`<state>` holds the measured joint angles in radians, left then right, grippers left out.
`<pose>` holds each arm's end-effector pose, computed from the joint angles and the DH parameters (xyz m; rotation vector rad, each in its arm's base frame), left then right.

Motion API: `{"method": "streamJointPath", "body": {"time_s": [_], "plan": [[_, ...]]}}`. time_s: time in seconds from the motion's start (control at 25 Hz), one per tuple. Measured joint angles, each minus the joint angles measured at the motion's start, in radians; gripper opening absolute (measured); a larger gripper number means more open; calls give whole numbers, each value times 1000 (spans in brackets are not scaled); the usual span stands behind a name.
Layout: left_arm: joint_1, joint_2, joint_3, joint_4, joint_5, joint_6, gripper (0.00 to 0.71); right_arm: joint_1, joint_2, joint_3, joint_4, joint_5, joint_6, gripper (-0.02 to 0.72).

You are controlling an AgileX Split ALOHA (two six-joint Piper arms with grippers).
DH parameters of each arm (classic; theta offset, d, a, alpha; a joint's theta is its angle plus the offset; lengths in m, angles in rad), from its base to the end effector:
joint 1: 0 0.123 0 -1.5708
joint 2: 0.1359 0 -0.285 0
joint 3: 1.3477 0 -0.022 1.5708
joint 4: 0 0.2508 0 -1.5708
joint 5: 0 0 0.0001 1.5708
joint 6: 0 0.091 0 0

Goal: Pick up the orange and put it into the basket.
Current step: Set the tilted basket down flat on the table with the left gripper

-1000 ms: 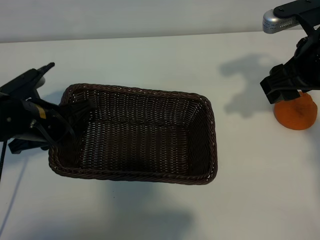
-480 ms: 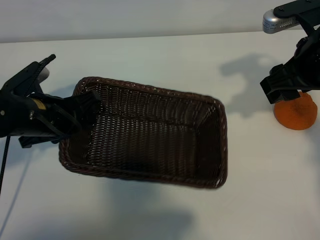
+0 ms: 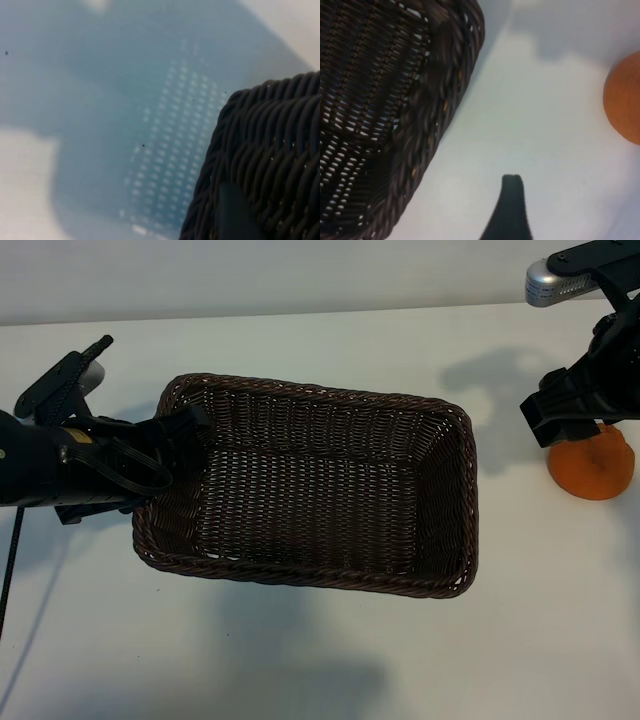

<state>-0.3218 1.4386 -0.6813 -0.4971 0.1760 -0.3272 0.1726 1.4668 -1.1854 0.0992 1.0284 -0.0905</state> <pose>0.2563 -0.0935 0.2028 -0.5713 2.4219 -0.6126 0.2848 0.0575 0.2958 -0.3162 2.7759 0.1514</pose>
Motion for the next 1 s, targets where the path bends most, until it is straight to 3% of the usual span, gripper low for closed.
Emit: {"method": "streamJointPath", "body": {"time_s": [0.24, 0.48, 1.0], "plan": [[6, 0, 0, -16, -38, 6, 372, 0, 0, 0, 0, 0, 0, 595], [80, 3, -27, -23, -49, 16, 372, 0, 0, 0, 0, 0, 0, 595], [79, 175, -218, -56, -28, 24, 372, 0, 0, 0, 0, -4, 0, 595]]}}
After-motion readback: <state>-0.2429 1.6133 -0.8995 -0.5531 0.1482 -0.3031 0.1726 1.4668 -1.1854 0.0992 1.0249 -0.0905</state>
